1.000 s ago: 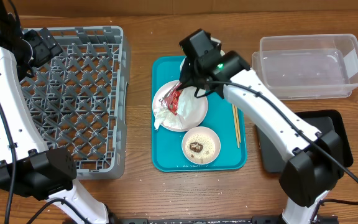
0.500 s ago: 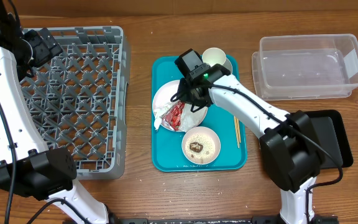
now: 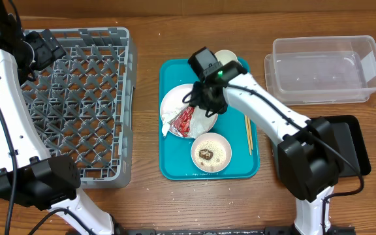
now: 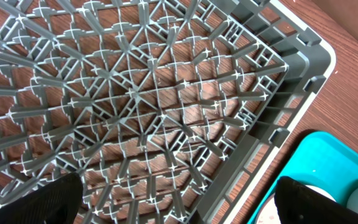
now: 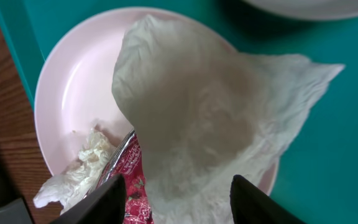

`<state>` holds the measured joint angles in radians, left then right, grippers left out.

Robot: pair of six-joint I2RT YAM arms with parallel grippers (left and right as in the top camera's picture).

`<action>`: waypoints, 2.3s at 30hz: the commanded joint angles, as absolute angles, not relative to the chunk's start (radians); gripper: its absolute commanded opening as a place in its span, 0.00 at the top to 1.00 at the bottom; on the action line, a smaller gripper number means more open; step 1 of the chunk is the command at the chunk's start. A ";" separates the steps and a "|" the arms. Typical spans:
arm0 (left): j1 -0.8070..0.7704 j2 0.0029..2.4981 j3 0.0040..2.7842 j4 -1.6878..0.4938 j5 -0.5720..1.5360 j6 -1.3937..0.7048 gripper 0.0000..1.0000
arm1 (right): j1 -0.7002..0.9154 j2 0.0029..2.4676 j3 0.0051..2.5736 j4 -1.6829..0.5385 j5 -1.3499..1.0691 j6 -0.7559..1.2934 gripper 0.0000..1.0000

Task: Sort waste into correct bins and load items into the dishwasher
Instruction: 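Grasp the white tissue on the plate with the right gripper, then carry the tissue to the clear bin and release it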

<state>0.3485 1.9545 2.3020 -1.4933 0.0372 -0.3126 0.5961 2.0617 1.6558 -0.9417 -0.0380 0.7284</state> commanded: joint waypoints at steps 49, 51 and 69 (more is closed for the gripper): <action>0.345 1.956 2.319 -1.491 0.043 -0.322 0.00 | 0.328 1.881 2.017 -1.195 0.447 0.774 0.96; 0.345 1.956 2.319 -1.491 0.042 -0.322 0.00 | 0.245 1.893 2.015 -1.186 0.426 0.789 0.96; 0.344 1.956 2.319 -1.491 0.043 -0.322 0.00 | 0.049 2.011 2.014 -1.183 -0.316 0.480 0.26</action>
<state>0.3489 1.9545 2.3020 -1.4933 0.0376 -0.3126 -0.0051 2.0132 1.9903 -1.1694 -0.0528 0.6060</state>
